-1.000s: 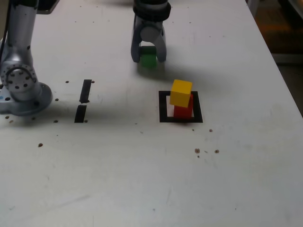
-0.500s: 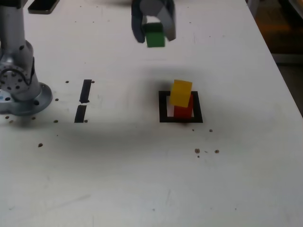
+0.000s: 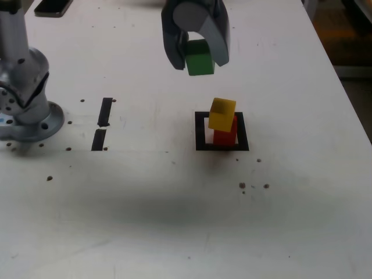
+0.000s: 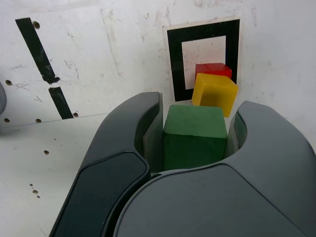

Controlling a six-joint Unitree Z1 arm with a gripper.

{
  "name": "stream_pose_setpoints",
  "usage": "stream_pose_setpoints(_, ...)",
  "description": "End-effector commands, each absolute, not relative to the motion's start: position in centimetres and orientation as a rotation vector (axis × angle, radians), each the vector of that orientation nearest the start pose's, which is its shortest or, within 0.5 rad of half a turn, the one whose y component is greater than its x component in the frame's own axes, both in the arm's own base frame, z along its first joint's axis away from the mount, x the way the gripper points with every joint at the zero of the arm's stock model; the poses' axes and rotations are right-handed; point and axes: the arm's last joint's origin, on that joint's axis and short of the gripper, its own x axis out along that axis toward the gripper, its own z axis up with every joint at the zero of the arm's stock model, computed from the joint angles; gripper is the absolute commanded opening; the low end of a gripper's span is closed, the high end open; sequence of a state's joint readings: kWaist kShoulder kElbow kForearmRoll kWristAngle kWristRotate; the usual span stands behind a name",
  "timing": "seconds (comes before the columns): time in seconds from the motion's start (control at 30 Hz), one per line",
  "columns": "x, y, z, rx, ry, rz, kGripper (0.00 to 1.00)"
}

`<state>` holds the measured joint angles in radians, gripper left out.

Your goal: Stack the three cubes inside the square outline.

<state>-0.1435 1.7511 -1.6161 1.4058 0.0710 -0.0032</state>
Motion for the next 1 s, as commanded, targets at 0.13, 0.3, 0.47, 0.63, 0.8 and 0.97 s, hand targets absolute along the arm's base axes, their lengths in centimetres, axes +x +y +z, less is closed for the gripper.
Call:
stream_pose_setpoints(0.13,29.5,-4.6,34.4,0.169,1.558,-0.059,0.23)
stream_pose_setpoints(0.3,30.6,-5.2,33.2,0.172,1.566,-0.071,0.23)
stream_pose_setpoints(0.47,32.0,-5.9,32.1,0.174,1.524,-0.083,0.23)
stream_pose_setpoints(0.63,32.7,-6.1,31.1,0.174,1.51,-0.086,0.23)
stream_pose_setpoints(0.8,32.7,-6.1,30.5,0.179,1.528,-0.082,0.24)
stream_pose_setpoints(0.97,32.7,-6.1,30.1,0.182,1.541,-0.077,0.3)
